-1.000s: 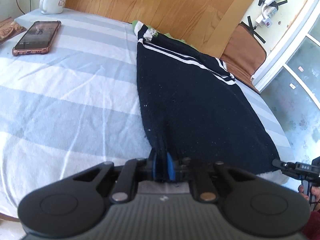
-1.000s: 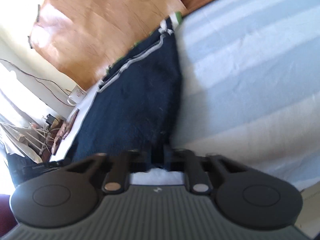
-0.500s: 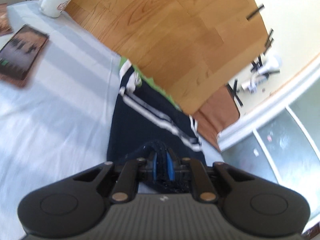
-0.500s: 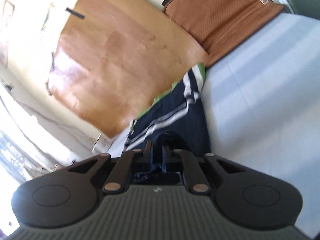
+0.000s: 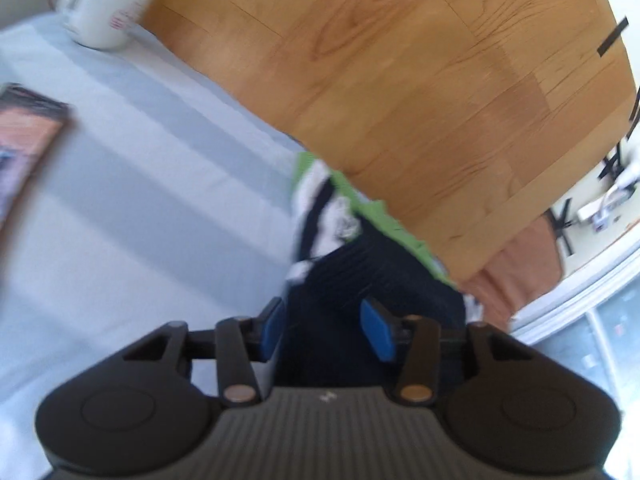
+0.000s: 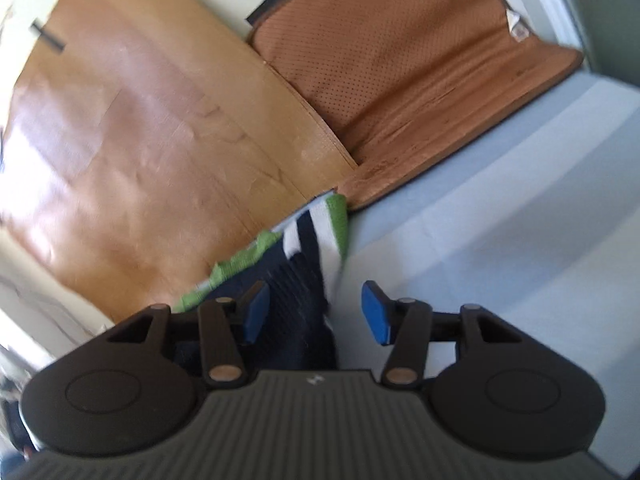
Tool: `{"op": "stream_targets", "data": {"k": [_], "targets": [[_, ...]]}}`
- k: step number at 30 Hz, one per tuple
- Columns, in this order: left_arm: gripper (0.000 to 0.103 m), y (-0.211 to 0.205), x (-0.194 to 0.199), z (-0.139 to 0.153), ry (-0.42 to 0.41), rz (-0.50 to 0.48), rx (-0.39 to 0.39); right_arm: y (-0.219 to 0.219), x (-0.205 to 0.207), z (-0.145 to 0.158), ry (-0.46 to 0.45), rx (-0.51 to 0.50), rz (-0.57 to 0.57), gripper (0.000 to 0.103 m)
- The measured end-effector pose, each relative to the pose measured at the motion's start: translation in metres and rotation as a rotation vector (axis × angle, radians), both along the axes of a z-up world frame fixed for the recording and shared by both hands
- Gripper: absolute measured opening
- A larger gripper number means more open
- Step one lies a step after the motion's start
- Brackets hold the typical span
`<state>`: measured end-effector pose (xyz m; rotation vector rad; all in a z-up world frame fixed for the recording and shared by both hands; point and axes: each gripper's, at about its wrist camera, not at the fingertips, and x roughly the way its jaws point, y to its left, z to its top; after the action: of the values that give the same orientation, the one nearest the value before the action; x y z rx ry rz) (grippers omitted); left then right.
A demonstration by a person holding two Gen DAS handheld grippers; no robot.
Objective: Fold small clothes
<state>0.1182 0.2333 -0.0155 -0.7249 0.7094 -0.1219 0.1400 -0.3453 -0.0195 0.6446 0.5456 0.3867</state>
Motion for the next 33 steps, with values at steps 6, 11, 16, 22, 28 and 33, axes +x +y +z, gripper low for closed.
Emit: {"op": "stream_targets", "data": {"k": [6, 11, 16, 22, 28, 33], "targets": [[0.057, -0.01, -0.022, -0.009, 0.04, -0.044, 0.028, -0.017, -0.038, -0.03, 0.068, 0.12, 0.037, 0.055], [0.057, -0.023, -0.016, -0.01, 0.06, -0.06, 0.048, -0.002, -0.046, -0.031, 0.039, 0.127, 0.053, 0.056], [0.011, -0.036, -0.013, -0.011, 0.084, -0.041, 0.119, 0.029, -0.031, -0.023, 0.021, 0.068, 0.118, 0.016], [0.007, -0.028, -0.045, 0.006, 0.063, -0.082, 0.11, 0.024, -0.055, -0.009, -0.01, -0.029, 0.119, 0.009], [0.011, -0.032, -0.052, -0.009, 0.105, -0.075, 0.131, 0.026, -0.066, -0.039, 0.055, -0.072, 0.11, 0.009], [0.062, -0.02, -0.067, -0.001, 0.108, -0.045, 0.069, 0.007, -0.075, -0.031, 0.042, 0.023, 0.064, 0.061]]}}
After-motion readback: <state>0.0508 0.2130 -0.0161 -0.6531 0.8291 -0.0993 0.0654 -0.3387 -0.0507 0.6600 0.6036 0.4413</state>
